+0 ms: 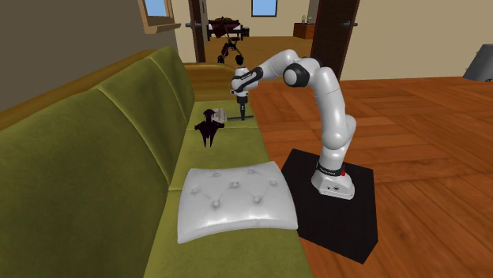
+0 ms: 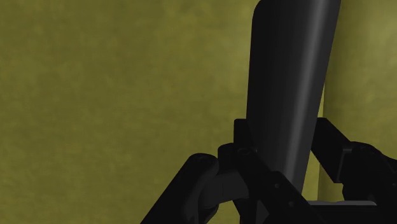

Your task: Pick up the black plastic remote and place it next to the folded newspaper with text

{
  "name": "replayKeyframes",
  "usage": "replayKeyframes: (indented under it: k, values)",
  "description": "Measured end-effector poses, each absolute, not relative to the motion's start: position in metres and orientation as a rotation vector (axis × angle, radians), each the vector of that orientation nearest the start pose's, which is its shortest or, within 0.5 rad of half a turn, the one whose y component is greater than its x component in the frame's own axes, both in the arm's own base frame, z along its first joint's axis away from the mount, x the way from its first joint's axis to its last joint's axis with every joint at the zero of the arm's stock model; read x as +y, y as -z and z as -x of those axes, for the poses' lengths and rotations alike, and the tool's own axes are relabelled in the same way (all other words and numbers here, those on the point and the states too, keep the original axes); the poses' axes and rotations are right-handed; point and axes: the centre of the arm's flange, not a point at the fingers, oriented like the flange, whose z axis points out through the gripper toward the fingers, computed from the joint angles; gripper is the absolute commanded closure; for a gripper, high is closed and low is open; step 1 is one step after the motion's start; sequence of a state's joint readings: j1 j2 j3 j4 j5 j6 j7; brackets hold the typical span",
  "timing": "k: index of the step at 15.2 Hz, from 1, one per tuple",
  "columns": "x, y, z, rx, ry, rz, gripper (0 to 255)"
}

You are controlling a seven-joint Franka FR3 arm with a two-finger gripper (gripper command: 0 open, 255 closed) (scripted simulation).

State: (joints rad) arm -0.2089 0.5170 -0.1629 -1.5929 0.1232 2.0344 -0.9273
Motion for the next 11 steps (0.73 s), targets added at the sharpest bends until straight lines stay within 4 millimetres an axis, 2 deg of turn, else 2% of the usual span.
replayKeyframes:
  k: [5,6,11]
  values:
    - [-0.2275,-0.3296,-0.6412,-0.784,-0.057,2.977,255]
    - [-0.2275,-0.3296,-0.6412,-0.784,-0.057,2.977,0]
    - [-0.2275,-0.3297,-0.6412,-0.784,-0.056,2.977,0]
